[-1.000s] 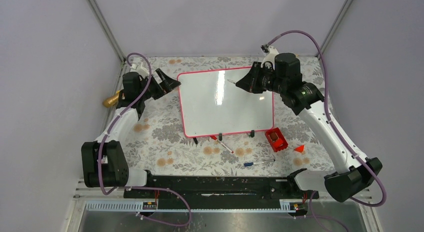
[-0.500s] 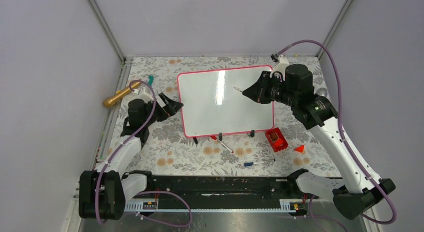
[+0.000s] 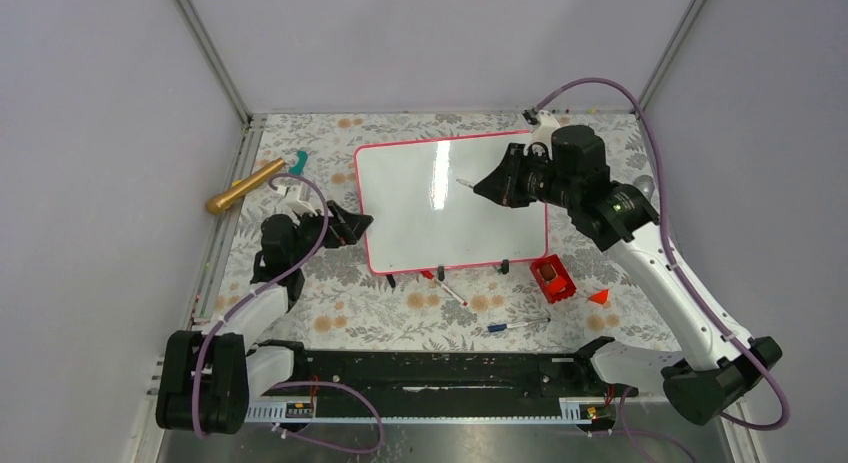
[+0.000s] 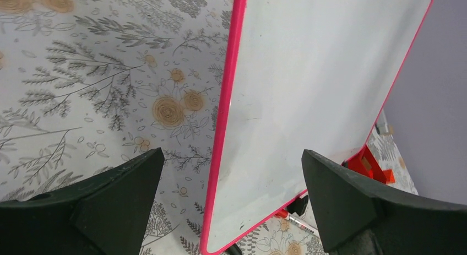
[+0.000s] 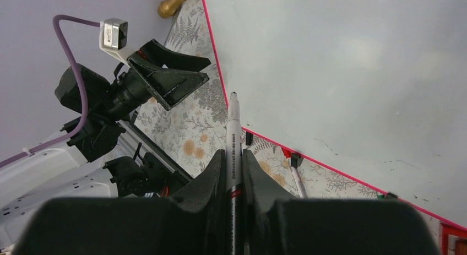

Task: Write a sentence on the whiteboard
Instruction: Pick up the whiteboard from the whiteboard stand.

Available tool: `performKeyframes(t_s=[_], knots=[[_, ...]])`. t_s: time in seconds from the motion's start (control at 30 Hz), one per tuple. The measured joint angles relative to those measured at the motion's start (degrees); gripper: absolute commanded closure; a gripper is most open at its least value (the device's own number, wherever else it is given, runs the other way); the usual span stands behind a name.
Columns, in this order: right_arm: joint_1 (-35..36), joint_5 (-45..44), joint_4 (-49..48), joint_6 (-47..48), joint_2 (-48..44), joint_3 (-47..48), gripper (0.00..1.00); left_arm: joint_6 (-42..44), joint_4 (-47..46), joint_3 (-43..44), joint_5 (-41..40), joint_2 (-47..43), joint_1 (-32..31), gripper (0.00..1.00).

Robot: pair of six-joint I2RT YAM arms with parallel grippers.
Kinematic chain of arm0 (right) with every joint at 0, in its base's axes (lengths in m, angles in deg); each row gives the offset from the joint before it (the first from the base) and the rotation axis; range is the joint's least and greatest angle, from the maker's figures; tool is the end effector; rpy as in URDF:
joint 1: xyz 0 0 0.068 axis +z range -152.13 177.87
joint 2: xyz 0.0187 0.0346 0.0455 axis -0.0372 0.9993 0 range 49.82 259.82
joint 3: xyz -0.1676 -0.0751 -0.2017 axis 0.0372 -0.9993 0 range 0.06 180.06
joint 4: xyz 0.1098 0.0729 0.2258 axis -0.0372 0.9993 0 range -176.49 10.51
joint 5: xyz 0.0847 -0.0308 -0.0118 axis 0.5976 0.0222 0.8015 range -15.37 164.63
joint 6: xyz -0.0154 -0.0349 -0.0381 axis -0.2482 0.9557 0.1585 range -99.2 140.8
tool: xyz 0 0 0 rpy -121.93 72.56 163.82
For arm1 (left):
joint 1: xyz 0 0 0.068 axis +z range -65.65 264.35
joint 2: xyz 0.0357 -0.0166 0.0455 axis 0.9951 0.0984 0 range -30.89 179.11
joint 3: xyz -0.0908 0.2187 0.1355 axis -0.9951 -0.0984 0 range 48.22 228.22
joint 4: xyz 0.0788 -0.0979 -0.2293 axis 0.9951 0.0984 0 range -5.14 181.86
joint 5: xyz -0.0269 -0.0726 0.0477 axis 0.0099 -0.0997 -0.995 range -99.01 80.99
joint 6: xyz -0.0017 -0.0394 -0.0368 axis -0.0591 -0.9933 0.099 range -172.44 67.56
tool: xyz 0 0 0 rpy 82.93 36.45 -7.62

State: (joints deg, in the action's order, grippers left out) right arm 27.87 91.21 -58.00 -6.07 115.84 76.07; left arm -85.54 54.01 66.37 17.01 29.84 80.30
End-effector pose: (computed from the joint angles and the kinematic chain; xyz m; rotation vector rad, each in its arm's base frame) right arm 0.2080 0.1317 0.4220 -0.2620 1.9769 0.9340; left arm 0.2141 -0.0309 0.2005 -0.1243 1.8337 -0.8638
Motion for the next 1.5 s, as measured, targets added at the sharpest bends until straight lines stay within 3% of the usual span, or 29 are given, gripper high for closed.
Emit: performKeyframes(t_s=[0.23,0.47,0.67,1.0,1.1,1.23,1.33,1.5], knots=[[0.02,0.55,1.09,1.6,5.46,4.0,1.0,5.4,-1.68,3.78,7.34,6.14,0.37,0.01],[2.64,-0.15,2.47,2.69,7.02,6.56,1.0,5.66,-11.82,1.9,11.98,8.66,1.46,0.01],[6.78,-2.21,2.27,2.69,10.25,8.41,1.0,-8.59,-36.0,1.33,23.15,28.15,6.27,0.01],[10.38,-3.87,1.16,2.43,18.29,14.38,1.0,-17.59,-46.9,3.93,30.8,34.4,7.48,0.06],[12.31,-5.55,1.95,2.54,21.55,18.29,1.0,-18.53,-47.21,4.98,31.67,35.41,6.91,0.22],[14.78,-8.66,3.06,2.6,25.51,23.06,1.0,-19.43,-47.6,5.11,32.26,35.52,6.23,0.52],[16.2,-11.41,3.5,2.56,28.3,25.97,1.0,-19.82,-47.91,5.31,32.46,36.3,6.25,0.69],[17.62,-16.15,4.81,2.58,33.14,30.67,1.0,-20.7,-48.35,5.86,32.59,38.36,6.27,0.85]])
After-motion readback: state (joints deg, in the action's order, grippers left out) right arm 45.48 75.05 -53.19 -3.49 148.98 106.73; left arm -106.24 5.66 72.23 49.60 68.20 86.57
